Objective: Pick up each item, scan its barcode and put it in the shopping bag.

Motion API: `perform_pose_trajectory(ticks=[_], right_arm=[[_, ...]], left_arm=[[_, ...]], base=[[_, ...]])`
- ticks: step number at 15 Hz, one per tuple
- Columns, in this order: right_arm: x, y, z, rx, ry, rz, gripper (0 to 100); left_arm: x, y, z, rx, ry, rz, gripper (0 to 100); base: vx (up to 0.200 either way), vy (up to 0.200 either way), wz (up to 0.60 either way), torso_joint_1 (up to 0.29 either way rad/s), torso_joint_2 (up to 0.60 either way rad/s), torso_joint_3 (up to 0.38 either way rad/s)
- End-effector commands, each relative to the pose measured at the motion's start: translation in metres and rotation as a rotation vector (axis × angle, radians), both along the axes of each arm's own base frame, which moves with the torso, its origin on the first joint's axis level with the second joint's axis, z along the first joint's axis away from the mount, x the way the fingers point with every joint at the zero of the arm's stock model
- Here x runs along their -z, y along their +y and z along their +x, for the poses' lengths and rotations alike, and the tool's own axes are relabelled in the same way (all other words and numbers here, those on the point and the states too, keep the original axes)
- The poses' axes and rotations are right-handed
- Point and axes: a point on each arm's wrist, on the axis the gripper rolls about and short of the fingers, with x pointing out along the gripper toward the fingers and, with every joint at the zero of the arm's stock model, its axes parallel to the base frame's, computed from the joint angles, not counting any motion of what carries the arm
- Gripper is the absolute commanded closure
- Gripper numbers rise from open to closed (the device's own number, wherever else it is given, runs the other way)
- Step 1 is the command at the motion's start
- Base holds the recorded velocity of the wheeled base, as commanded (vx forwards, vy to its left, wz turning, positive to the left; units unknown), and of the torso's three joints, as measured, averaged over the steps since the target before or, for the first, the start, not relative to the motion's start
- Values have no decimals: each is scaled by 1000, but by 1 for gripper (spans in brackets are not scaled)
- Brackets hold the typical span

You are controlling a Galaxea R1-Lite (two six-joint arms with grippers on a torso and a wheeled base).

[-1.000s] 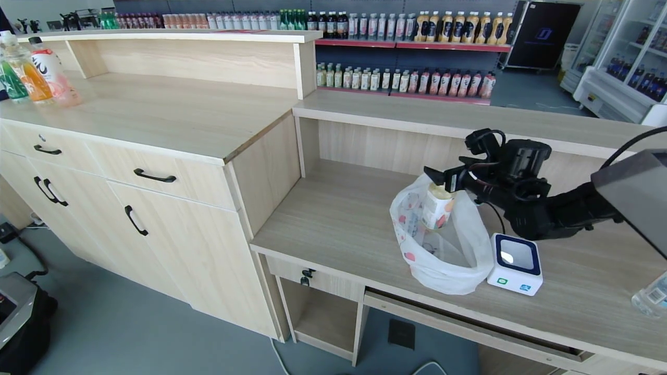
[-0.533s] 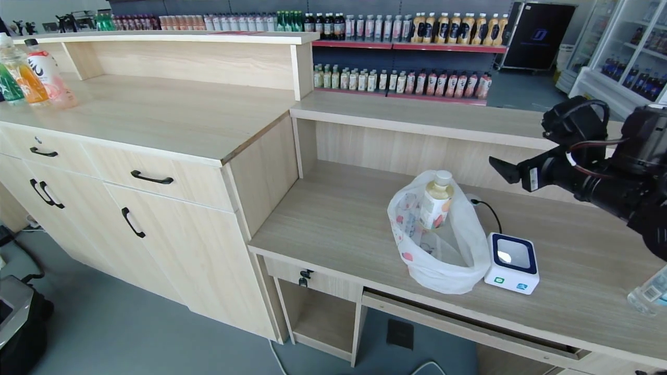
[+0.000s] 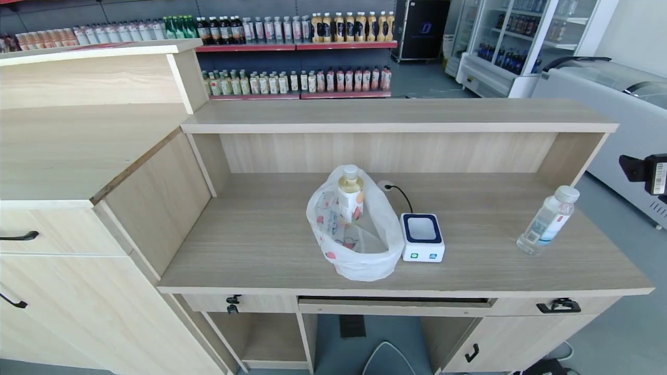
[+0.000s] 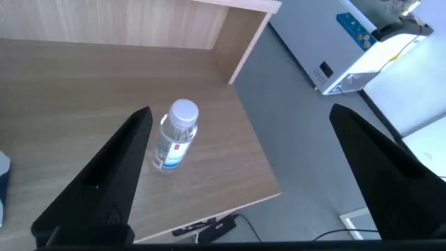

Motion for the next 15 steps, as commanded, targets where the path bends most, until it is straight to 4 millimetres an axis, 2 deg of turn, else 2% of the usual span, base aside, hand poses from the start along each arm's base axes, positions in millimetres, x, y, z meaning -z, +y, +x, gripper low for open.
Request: perform_pose_trajectory(ticks=[1,3,4,5,6,10,13,15], right_arm=[[47,-21,26,44,80,140,0],[91,-33,44,-94,150,211,0],[104,-37,47,-143,155,226,0],[129,-44,53,-204,154,241,0],[139,-47,60,-216,163,243,0],[159,-59,70,-187,185,252,0],[163,-76,74,-146,175,205,0],[165,-80,82,-144,163,197,0]], left_arm=[[0,0,0,-1,2,0,0],[0,0,0,-1,2,0,0],[0,0,0,-1,2,0,0],[0,0,0,-1,2,0,0],[0,0,0,-1,2,0,0],[0,0,0,-1,2,0,0],[0,0,0,-1,2,0,0],[0,0,0,-1,2,0,0]], base=[[0,0,0,0,0,0],[0,0,0,0,0,0],[0,0,0,0,0,0],[0,0,0,0,0,0],[0,0,0,0,0,0],[0,0,0,0,0,0],[0,0,0,0,0,0],[0,0,0,0,0,0]])
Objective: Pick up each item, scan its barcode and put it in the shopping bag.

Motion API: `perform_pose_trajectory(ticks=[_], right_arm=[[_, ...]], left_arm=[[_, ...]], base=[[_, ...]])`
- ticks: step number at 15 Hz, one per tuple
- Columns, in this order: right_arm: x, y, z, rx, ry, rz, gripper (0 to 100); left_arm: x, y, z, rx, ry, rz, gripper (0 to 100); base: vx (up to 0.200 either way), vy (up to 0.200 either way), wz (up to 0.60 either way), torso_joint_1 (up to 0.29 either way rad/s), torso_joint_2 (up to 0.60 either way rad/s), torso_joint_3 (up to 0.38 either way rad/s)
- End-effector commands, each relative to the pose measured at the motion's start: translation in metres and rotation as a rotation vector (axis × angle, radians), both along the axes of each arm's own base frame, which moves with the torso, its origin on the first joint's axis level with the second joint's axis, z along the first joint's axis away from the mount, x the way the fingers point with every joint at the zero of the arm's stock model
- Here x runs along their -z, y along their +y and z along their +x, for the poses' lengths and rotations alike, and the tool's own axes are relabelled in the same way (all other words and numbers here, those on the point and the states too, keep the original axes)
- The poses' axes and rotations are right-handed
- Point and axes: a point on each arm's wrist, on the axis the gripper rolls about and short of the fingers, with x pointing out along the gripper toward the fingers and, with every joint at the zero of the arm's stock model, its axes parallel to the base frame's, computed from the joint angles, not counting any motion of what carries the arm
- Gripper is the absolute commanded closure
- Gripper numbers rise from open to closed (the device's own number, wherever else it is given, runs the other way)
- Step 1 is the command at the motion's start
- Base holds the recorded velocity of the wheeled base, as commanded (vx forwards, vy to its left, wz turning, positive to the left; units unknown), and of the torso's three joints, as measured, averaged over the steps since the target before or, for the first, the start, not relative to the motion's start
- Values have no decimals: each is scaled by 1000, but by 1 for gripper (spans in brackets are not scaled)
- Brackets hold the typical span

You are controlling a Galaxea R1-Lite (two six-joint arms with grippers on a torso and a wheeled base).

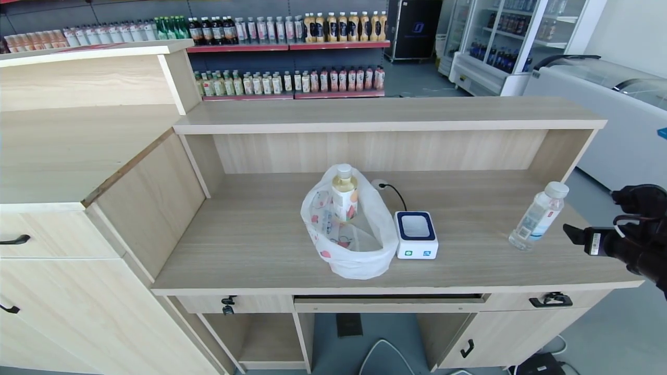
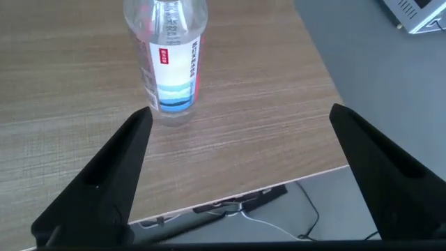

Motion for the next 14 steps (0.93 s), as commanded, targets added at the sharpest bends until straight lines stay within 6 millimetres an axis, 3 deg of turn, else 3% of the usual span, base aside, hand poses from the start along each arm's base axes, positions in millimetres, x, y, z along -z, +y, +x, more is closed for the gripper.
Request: perform_pose_trajectory(ticks=[1,5,14], right_arm=[[10,-7,13,2,12,3,0],[15,-7,32,-21,1,7,0],[37,3,50,-58,-22,-37,0]], left_arm=[[0,0,0,0,1,0,0],[0,0,0,0,1,0,0],[0,0,0,0,1,0,0]], base=[[0,0,0,0,0,0],[0,0,0,0,0,0],[0,0,0,0,0,0]])
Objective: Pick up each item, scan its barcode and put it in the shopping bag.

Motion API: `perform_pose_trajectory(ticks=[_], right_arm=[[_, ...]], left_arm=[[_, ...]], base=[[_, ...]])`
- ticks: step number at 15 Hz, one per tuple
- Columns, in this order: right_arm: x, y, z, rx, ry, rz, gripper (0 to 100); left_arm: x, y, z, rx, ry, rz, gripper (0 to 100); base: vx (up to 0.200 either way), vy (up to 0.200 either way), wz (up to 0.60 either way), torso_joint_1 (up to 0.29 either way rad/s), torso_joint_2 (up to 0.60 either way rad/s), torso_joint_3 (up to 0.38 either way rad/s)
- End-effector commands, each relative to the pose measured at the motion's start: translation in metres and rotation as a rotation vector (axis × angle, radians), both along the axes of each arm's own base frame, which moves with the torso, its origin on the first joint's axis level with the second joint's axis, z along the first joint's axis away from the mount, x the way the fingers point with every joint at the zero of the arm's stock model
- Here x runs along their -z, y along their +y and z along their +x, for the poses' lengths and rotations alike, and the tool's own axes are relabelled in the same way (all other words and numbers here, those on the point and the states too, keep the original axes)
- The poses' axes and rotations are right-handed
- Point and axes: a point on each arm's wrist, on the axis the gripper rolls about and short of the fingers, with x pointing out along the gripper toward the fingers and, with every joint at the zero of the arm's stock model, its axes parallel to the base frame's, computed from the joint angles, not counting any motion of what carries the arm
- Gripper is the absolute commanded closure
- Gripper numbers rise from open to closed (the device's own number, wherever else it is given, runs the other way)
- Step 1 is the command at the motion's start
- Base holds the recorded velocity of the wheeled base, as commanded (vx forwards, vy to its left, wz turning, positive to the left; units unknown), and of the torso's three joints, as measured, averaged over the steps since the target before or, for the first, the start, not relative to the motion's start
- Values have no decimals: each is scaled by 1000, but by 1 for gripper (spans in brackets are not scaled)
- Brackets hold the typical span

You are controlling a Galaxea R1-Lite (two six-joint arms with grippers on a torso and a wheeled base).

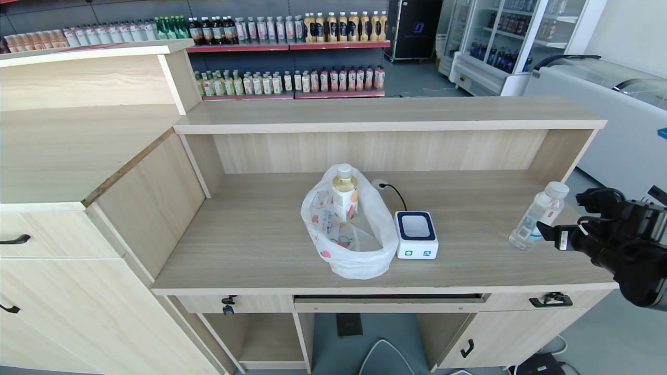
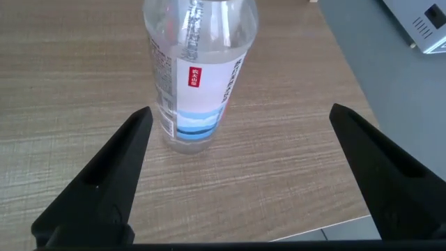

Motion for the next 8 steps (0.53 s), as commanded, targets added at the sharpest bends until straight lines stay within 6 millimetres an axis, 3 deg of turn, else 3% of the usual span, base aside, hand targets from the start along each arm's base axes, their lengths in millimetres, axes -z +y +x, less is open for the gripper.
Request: perform_pose_trajectory(ticks=[1,8], right_arm=[[6,-2,5,-1,4,-16,0],[5,6,24,-36,-32,-30,0]], left_arm=[[0,0,0,0,1,0,0],[0,0,0,0,1,0,0]], base=[[0,0,0,0,0,0],[0,0,0,0,0,0]])
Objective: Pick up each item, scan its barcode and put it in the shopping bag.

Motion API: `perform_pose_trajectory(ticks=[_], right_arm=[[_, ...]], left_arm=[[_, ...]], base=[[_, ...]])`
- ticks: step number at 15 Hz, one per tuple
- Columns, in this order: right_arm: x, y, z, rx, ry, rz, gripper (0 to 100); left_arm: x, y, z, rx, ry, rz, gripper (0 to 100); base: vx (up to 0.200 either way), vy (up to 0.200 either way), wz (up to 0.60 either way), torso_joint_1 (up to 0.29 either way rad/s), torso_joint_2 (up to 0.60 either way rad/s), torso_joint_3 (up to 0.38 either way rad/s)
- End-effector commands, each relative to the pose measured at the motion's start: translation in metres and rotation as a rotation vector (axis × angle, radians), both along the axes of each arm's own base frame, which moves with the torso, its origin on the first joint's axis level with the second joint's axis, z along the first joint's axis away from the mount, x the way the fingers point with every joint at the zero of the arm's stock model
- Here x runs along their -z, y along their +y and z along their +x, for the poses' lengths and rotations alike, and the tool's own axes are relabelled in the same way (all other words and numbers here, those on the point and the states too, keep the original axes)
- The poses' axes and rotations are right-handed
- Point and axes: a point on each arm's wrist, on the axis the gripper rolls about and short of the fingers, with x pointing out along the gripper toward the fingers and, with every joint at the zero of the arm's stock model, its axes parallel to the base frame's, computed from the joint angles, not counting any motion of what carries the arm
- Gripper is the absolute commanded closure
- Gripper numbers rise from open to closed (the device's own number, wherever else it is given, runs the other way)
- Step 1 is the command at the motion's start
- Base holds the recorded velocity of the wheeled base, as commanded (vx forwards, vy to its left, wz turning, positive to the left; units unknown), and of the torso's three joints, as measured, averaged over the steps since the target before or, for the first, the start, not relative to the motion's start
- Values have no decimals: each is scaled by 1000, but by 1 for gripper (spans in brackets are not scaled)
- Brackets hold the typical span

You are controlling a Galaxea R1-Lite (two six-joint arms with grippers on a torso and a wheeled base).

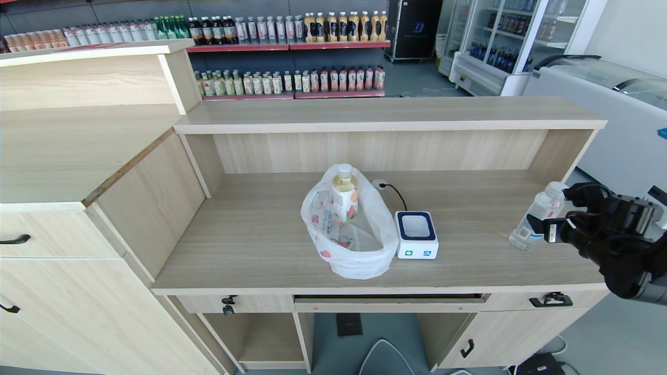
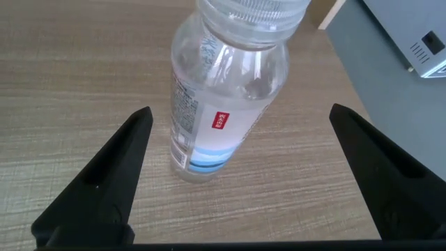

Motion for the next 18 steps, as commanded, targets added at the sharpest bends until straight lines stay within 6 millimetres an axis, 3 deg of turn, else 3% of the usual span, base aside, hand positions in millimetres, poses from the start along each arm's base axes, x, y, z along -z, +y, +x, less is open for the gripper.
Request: perform_pose_trajectory(ticks=[1,18], right_arm=[[6,2,4,-9,10,1,0],[29,0,46,-31,-18,-7,0]], left_arm=[[0,0,0,0,1,0,0],[0,0,0,-2,1,0,0]], base=[[0,0,0,0,0,0],[0,0,0,0,0,0]])
